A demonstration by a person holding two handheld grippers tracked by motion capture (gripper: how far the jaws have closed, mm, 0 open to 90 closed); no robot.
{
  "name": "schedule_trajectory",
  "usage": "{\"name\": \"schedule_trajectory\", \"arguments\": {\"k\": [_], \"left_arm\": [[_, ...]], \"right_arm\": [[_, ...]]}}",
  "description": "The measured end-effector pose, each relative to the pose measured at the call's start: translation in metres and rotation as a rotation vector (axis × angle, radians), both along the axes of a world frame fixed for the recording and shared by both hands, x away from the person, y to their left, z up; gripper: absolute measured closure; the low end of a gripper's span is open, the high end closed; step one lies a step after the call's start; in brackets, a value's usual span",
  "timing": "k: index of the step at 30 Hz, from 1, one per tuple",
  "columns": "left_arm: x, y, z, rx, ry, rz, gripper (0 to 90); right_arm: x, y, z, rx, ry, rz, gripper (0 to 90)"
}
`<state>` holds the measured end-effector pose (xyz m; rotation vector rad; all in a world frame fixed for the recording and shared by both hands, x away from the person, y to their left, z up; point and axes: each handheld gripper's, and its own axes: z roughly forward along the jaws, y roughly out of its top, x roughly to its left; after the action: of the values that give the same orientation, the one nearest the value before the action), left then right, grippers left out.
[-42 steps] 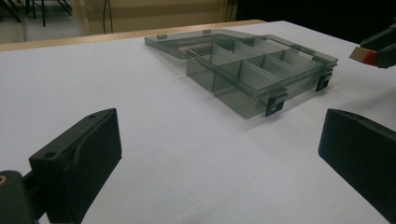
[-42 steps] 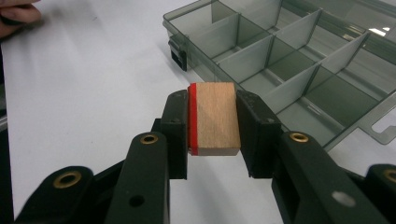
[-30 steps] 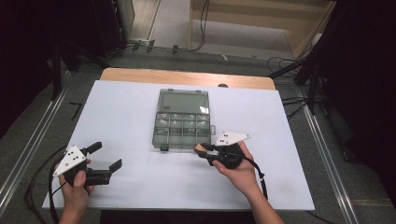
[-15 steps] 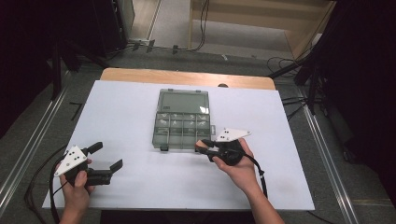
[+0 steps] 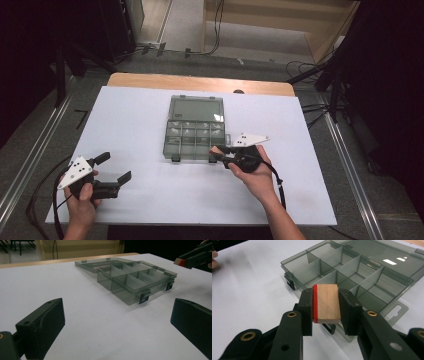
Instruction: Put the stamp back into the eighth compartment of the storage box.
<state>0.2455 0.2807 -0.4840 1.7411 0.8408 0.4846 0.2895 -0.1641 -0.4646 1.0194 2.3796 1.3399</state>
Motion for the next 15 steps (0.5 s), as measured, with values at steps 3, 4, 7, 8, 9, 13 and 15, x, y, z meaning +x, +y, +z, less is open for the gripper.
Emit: {"name": "schedule_trajectory", "arguments": {"k": [3,4,7,8,9,13,15], "left_arm": [[0.0,0.0,0.0,-0.003,-0.003,0.002,0.0],[0.0,0.001,0.0,-0.002,-0.003,0.002,0.0],[0.0,0.001,0.0,-0.003,-0.005,0.002,0.0],[0.0,0.001,0.0,-0.002,-0.005,0.001,0.0],[0.0,0.001,0.0,-0.002,-0.005,0.002,0.0],[0.0,0.001,0.0,0.002,-0.005,0.002,0.0],[0.0,0.001,0.0,0.002,-0.007,0.0,0.0]], "right_arm": [[0.002,0.0,0.0,0.005,0.002,-0.007,65.0],[0.002,-0.001,0.0,0.004,0.002,-0.01,65.0],[0.004,-0.001,0.0,0.008,0.004,-0.016,65.0],[0.005,-0.002,0.0,0.008,0.002,-0.017,65.0],[0.006,-0.002,0.0,0.007,0.002,-0.019,65.0],[0.009,-0.002,-0.001,0.007,0.008,-0.031,65.0],[0.011,-0.002,-0.002,0.005,0.013,-0.036,65.0]]}}
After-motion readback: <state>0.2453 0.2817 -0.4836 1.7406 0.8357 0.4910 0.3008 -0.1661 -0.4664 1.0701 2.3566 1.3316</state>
